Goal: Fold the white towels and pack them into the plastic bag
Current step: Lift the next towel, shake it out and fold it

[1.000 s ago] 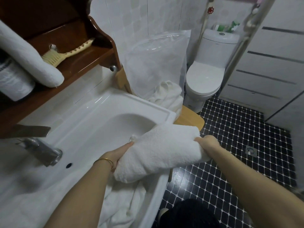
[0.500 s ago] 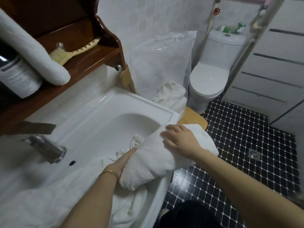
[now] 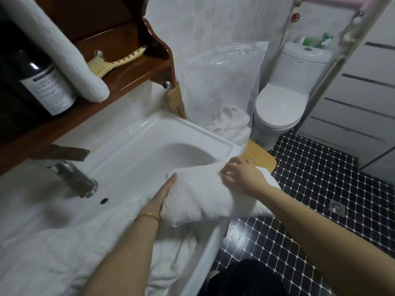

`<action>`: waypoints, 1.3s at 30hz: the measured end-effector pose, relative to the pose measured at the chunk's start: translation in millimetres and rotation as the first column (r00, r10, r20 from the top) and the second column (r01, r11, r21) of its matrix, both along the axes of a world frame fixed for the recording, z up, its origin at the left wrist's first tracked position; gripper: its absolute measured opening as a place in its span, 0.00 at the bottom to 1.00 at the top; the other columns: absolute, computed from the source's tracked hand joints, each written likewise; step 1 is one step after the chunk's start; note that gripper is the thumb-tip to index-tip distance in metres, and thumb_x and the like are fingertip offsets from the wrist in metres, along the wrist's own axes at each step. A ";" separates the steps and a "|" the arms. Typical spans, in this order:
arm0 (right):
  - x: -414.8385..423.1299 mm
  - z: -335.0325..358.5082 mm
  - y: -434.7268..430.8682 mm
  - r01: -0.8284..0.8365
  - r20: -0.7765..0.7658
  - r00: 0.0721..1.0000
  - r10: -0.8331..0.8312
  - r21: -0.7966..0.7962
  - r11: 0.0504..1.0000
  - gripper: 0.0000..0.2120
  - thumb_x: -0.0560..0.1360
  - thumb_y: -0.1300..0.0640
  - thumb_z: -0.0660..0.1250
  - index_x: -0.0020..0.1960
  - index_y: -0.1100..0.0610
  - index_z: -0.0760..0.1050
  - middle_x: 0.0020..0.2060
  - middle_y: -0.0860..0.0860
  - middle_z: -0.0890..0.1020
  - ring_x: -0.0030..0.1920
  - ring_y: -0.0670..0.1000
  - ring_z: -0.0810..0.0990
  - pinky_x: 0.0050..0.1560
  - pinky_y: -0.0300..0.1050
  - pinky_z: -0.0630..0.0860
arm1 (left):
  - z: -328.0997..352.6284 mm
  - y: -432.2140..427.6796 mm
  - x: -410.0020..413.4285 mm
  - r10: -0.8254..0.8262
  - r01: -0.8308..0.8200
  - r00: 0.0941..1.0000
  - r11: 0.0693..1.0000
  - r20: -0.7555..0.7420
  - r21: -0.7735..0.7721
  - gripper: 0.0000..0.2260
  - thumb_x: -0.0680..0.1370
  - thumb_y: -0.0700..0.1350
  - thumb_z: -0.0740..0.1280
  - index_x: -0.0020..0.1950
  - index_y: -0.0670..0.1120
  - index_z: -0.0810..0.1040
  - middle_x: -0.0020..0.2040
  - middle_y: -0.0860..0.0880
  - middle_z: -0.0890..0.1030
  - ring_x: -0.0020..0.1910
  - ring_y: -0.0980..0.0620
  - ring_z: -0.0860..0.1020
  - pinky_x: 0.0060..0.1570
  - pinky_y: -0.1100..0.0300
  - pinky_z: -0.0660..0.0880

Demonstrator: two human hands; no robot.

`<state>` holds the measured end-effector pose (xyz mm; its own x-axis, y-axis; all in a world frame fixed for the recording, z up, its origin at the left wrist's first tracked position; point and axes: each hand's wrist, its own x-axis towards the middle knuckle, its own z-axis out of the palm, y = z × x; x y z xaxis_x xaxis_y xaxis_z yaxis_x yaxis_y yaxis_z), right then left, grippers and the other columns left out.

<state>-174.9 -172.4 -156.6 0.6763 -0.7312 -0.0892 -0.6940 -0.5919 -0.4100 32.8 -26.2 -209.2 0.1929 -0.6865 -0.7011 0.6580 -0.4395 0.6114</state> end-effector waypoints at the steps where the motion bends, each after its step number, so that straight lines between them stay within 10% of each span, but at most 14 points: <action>1: -1.1 0.6 -0.8 0.005 0.002 1.000 -0.005 0.014 1.000 0.11 0.75 0.44 0.65 0.53 0.47 0.79 0.60 0.48 0.74 0.59 0.58 0.70 0.55 0.49 0.72 | 6.3 -2.9 1.7 -0.013 0.013 1.000 1.000 0.010 -0.022 0.20 0.67 0.60 0.69 0.50 0.47 0.82 0.49 0.44 0.85 0.43 0.46 0.84 0.41 0.54 0.76; 5: -8.7 4.0 -4.9 0.024 0.021 0.999 -0.025 0.054 0.998 0.11 0.75 0.43 0.65 0.50 0.49 0.79 0.56 0.50 0.75 0.55 0.57 0.73 0.55 0.48 0.71 | 39.3 -21.5 6.1 -0.086 0.093 0.994 0.989 0.065 -0.114 0.16 0.66 0.55 0.71 0.46 0.45 0.84 0.46 0.43 0.85 0.41 0.45 0.84 0.36 0.56 0.79; 9: -16.5 12.6 -15.1 0.084 0.014 0.996 -0.087 0.175 0.981 0.14 0.71 0.41 0.68 0.43 0.51 0.73 0.48 0.51 0.77 0.48 0.54 0.76 0.49 0.50 0.74 | 77.5 -49.1 0.2 -0.206 0.283 0.921 0.938 0.331 -0.202 0.28 0.63 0.47 0.75 0.59 0.38 0.76 0.57 0.37 0.78 0.51 0.40 0.81 0.53 0.46 0.78; 12: -24.4 23.7 -30.3 0.148 0.003 0.988 -0.152 0.224 0.963 0.31 0.62 0.36 0.73 0.55 0.54 0.70 0.51 0.50 0.78 0.50 0.53 0.77 0.47 0.48 0.73 | 101.8 -67.6 -10.6 -0.248 0.414 0.806 0.885 0.537 -0.212 0.31 0.65 0.43 0.75 0.64 0.48 0.66 0.63 0.42 0.72 0.53 0.46 0.78 0.50 0.52 0.77; 16: -34.8 48.4 -49.7 -0.060 0.100 0.994 0.036 0.246 0.967 0.64 0.53 0.39 0.81 0.77 0.52 0.47 0.75 0.50 0.58 0.74 0.50 0.58 0.73 0.47 0.57 | 135.2 -84.1 -26.7 -0.365 0.648 0.673 0.711 0.643 -0.274 0.29 0.58 0.44 0.73 0.57 0.55 0.70 0.58 0.45 0.74 0.53 0.46 0.77 0.52 0.50 0.75; 20: -32.1 75.3 -51.6 -0.316 0.299 0.934 0.196 0.432 0.845 0.54 0.55 0.49 0.83 0.73 0.50 0.56 0.64 0.35 0.67 0.66 0.37 0.66 0.70 0.38 0.64 | 178.0 -98.4 -25.4 -0.456 0.780 0.587 0.540 0.669 -0.316 0.28 0.58 0.41 0.71 0.57 0.52 0.72 0.56 0.47 0.75 0.55 0.46 0.76 0.53 0.48 0.76; 23: -26.3 91.8 -50.7 -0.389 0.408 0.897 0.168 0.553 0.737 0.42 0.59 0.55 0.80 0.68 0.47 0.65 0.60 0.43 0.76 0.63 0.45 0.74 0.63 0.45 0.74 | 208.8 -108.7 -18.9 -0.472 0.802 0.579 0.473 0.665 -0.364 0.26 0.57 0.38 0.70 0.55 0.50 0.73 0.50 0.51 0.78 0.50 0.50 0.78 0.45 0.55 0.78; 30: -10.0 125.3 -86.9 -0.243 0.510 0.856 -0.091 0.551 0.798 0.23 0.55 0.54 0.77 0.49 0.49 0.79 0.40 0.42 0.84 0.42 0.42 0.82 0.40 0.35 0.77 | 253.0 -151.5 0.6 -0.221 0.707 0.582 0.613 0.782 -0.353 0.24 0.61 0.34 0.67 0.55 0.50 0.73 0.53 0.52 0.79 0.52 0.54 0.79 0.48 0.57 0.78; 39: 20.2 252.2 -248.7 -0.084 0.633 0.757 -0.166 0.345 0.935 0.21 0.57 0.55 0.75 0.50 0.53 0.80 0.44 0.51 0.84 0.42 0.50 0.83 0.44 0.44 0.80 | 268.7 -266.2 44.8 0.222 0.214 0.229 0.938 0.948 -0.272 0.13 0.77 0.36 0.60 0.62 0.43 0.74 0.57 0.48 0.77 0.58 0.49 0.75 0.56 0.61 0.71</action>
